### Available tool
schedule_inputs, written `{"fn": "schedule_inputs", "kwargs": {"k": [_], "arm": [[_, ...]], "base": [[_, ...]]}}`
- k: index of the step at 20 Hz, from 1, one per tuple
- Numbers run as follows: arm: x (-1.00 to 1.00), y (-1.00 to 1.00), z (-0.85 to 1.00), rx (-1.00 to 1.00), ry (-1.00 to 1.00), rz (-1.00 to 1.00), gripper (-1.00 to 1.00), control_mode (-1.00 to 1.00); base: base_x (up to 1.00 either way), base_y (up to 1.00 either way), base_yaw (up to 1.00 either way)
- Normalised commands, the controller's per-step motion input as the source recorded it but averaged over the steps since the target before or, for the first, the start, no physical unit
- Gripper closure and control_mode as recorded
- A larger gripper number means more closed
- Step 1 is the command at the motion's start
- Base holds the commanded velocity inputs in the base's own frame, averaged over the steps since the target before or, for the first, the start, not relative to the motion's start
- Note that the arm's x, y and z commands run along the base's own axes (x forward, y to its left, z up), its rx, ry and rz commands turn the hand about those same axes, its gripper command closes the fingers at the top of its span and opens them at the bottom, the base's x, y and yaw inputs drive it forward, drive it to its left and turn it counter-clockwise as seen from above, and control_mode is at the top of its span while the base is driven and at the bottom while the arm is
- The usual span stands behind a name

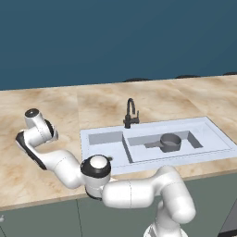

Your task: Move any existing items from the left basin to the right basin for drying. Then move the mug from the counter to the left basin of the sink for washing.

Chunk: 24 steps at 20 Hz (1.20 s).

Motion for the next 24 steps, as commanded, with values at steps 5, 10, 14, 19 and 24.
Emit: {"fn": "schedule_inputs", "kwargs": {"k": [5, 10, 14, 19, 24], "arm": [[0.0, 0.0, 0.0, 0.0, 0.0, 0.0, 1.0, -1.0], [-0.03, 0.0, 0.02, 0.0, 0.0, -0.01, 1.0, -1.0], [-0.13, 0.0, 0.17, 0.0, 0.0, -0.03, 1.0, -1.0], [-0.16, -0.02, 0.3, 0.0, -0.01, -0.05, 1.0, -1.0], [-0.2, -0.2, 0.29, 0.0, 0.0, -0.09, 1.0, -1.0]], "base": [[0.0, 0.0, 0.0], [0.0, 0.0, 0.0], [0.0, 0.0, 0.0], [0.0, 0.0, 0.0], [0.0, 0.0, 0.0]]}}
